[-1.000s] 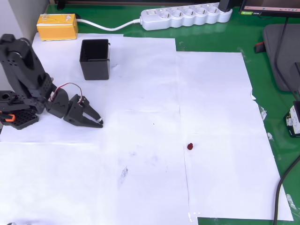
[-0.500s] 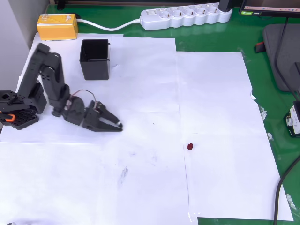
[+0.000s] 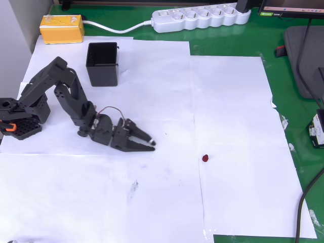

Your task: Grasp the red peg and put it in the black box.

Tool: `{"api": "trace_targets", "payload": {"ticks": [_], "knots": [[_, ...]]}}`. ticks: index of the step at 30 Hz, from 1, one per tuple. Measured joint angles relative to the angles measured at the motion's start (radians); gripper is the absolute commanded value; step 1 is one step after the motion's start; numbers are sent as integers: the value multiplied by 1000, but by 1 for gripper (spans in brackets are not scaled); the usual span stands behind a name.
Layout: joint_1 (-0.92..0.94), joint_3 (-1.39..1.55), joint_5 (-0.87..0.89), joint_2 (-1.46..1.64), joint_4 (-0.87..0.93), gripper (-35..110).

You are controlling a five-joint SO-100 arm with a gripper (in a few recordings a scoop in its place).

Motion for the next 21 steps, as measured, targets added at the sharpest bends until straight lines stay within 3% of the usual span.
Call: {"api": "trace_targets", "payload": {"ticks": [7,18,21], "knots": [[38,147,-34,0,202,45],[31,336,25,92,262,45],[31,350,14,107,253,52]]}}
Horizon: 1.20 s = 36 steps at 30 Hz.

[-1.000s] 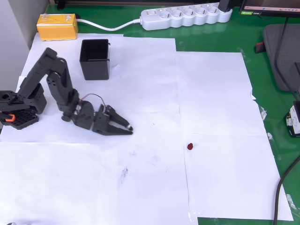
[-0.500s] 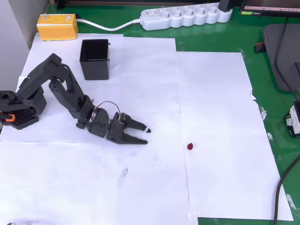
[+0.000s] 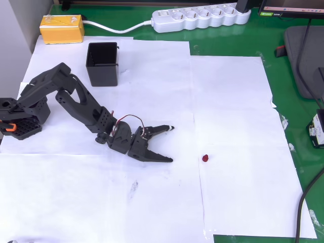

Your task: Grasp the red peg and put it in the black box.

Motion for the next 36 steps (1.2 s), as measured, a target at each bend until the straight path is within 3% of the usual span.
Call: {"api": "trace_targets", "payload": {"ticks": [14,36], "knots": [[2,328,14,183,51,54],[29,943,41,430,505,54]]}}
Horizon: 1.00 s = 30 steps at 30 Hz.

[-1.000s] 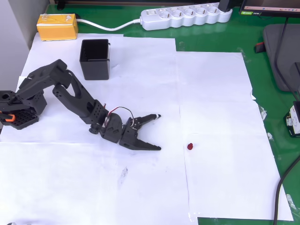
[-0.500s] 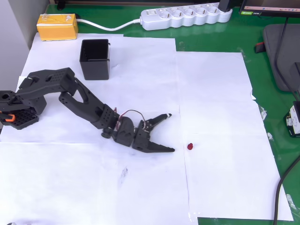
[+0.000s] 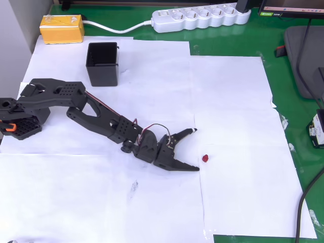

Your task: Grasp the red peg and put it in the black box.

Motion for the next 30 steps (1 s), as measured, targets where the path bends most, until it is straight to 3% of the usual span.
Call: {"api": "trace_targets", "payload": {"ticks": [30], "knots": [[0,657,-9,373,245,54]]}}
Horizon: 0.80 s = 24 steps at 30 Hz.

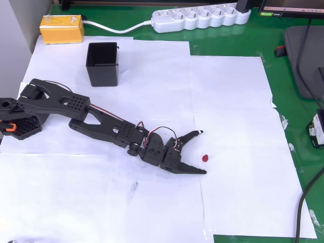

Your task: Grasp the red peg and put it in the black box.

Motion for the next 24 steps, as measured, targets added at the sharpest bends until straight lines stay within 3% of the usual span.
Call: {"api": "trace_targets", "payload": {"ticks": [12,24], "knots": [[3,43,63,18,23,54],[-8,-132,60,-117,69,54]]}}
